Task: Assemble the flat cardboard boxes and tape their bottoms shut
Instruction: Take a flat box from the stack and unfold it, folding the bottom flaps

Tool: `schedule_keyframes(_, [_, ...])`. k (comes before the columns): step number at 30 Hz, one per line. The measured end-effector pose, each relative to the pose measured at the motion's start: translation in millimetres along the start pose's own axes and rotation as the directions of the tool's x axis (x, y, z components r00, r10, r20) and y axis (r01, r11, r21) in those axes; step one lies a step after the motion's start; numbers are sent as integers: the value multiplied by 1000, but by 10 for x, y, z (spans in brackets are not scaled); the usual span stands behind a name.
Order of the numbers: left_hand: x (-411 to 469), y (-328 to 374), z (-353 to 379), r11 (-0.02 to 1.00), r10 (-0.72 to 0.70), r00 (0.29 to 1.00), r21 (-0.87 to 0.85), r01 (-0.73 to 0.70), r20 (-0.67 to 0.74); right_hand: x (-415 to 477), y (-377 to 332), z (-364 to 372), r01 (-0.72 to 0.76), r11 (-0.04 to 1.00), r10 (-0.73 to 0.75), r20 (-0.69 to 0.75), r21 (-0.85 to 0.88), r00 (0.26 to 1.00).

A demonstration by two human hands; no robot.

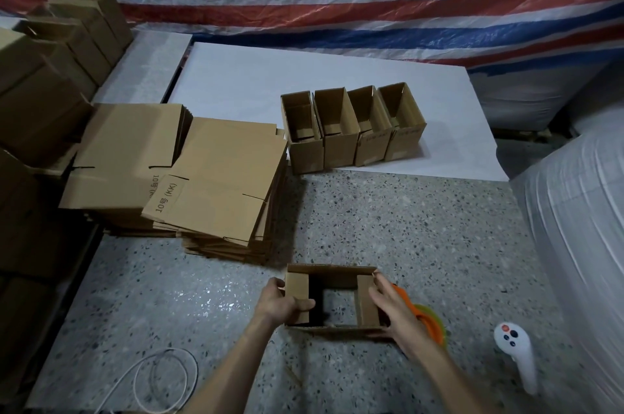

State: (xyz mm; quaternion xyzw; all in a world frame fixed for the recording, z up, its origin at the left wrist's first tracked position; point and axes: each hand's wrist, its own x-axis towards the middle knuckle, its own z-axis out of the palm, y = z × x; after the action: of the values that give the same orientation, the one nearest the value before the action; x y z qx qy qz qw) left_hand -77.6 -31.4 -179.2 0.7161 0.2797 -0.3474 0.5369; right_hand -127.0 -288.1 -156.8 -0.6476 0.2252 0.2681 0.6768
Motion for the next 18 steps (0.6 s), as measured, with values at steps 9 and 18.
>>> schedule_keyframes(9, [-106, -46, 36, 998, 58, 998, 6, -58, 15, -274, 255, 93, 286, 923, -315, -78, -258, 946])
schedule_keyframes(18, [-292, -200, -110, 987, 152, 969, -73, -140, 197, -248, 281, 429, 177, 984, -161, -318, 20, 934])
